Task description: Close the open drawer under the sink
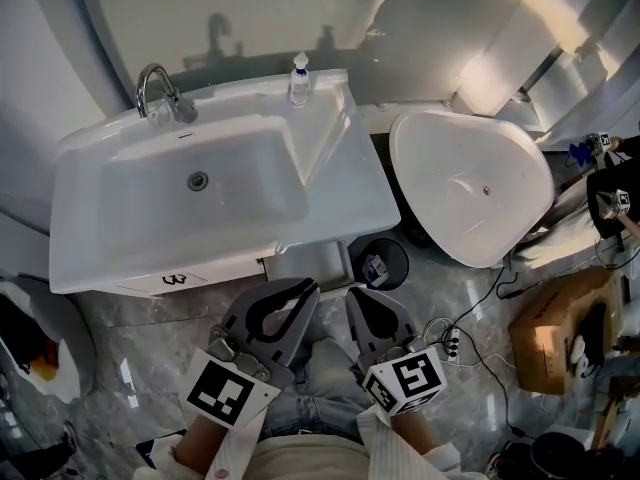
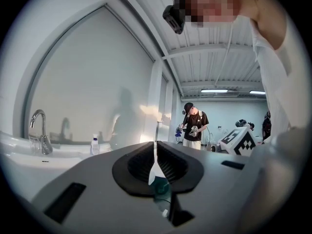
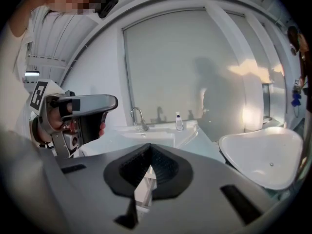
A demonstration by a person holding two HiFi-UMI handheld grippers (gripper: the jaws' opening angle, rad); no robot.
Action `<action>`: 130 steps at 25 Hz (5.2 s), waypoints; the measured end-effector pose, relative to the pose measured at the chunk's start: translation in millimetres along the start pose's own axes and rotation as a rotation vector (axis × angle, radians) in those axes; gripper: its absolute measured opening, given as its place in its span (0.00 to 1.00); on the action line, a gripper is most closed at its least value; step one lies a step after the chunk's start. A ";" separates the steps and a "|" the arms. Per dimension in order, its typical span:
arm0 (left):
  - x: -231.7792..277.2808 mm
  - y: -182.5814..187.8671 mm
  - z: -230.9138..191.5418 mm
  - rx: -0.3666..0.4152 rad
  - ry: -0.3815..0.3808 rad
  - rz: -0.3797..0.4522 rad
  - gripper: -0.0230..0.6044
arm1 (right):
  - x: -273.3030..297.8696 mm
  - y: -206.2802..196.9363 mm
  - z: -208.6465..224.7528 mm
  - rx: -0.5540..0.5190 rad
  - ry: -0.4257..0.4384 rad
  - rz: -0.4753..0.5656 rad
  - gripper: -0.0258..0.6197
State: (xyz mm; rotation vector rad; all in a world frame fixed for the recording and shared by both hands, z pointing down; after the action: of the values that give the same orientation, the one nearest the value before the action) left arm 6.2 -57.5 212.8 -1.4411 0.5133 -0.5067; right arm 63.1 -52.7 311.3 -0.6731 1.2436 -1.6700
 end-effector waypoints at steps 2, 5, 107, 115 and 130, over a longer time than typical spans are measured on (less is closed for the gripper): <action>-2.0 -8.7 -3.0 -0.003 0.019 -0.009 0.08 | 1.4 -6.8 2.3 -0.004 0.012 -0.016 0.05; -4.9 -25.5 -7.0 -0.006 0.042 -0.023 0.08 | 3.9 -19.0 6.6 -0.012 0.024 -0.032 0.05; -80.3 -399.6 -27.4 -0.110 0.290 -0.406 0.06 | 10.6 -335.8 82.7 0.117 -0.139 -0.292 0.05; -41.1 -361.0 -70.9 -0.057 0.332 -0.280 0.06 | 35.8 -331.0 87.1 0.111 -0.131 -0.289 0.05; -65.4 -398.8 -44.6 -0.061 0.247 -0.400 0.06 | 36.0 -329.6 87.0 0.105 -0.150 -0.281 0.05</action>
State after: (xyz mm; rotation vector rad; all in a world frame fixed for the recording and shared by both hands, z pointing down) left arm -79.9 -78.6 609.6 -1.5556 0.4375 -1.0042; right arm 6.0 -100.1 645.9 -0.9239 0.9824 -1.8607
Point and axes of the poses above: the fingertips, and each gripper's own axes: x forward along the fingers, z to its right, y out of its top, the point moved 1 cm from there along -x, backward along the fingers, and after that the axes turned 14 degrees about z, right-handed, at the moved point
